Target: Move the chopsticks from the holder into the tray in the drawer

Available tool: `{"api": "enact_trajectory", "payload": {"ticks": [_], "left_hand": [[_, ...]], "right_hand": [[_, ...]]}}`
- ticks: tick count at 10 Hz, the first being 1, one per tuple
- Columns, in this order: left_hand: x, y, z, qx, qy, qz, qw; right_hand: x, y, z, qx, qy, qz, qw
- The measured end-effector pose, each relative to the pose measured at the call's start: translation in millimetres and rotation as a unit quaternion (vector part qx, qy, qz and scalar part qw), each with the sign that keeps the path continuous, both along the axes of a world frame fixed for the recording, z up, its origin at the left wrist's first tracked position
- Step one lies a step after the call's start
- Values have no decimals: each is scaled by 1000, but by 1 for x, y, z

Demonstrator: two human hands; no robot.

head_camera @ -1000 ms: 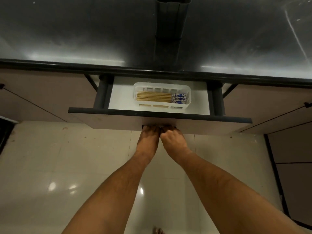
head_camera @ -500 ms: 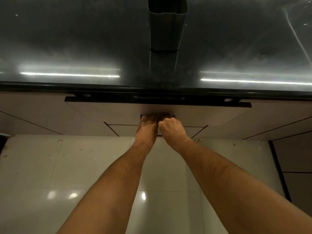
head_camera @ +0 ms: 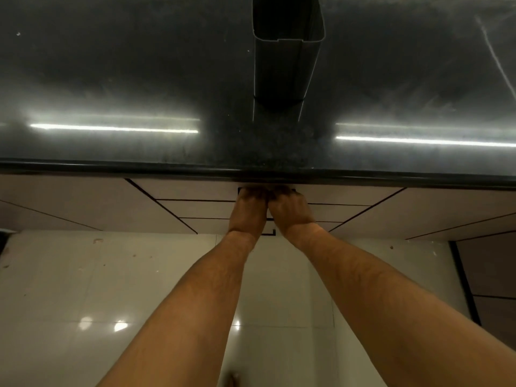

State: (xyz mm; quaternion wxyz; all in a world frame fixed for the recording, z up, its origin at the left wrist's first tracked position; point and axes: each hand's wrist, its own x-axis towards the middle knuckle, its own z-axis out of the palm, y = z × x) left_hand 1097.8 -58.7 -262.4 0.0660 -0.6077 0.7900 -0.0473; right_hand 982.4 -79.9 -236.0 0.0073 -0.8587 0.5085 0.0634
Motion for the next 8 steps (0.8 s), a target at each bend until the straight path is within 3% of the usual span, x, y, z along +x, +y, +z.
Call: {"api": "enact_trajectory", "payload": {"ticks": [2, 4, 5, 7, 8], "left_hand": [[2, 0, -5, -42, 41, 13, 998], [5, 2, -4, -8, 220, 44, 975], [9, 0, 0, 3, 257, 40, 966], [15, 9, 31, 92, 279, 110, 949], [28, 47, 47, 34, 227, 67, 971]], "right_hand": [[0, 1, -2, 5, -8, -11, 1000], [3, 5, -4, 6, 7, -24, 1000], [4, 7, -1, 4, 4, -32, 999], [6, 24, 24, 74, -55, -49, 995], [0, 47, 41, 36, -50, -44, 997]]}}
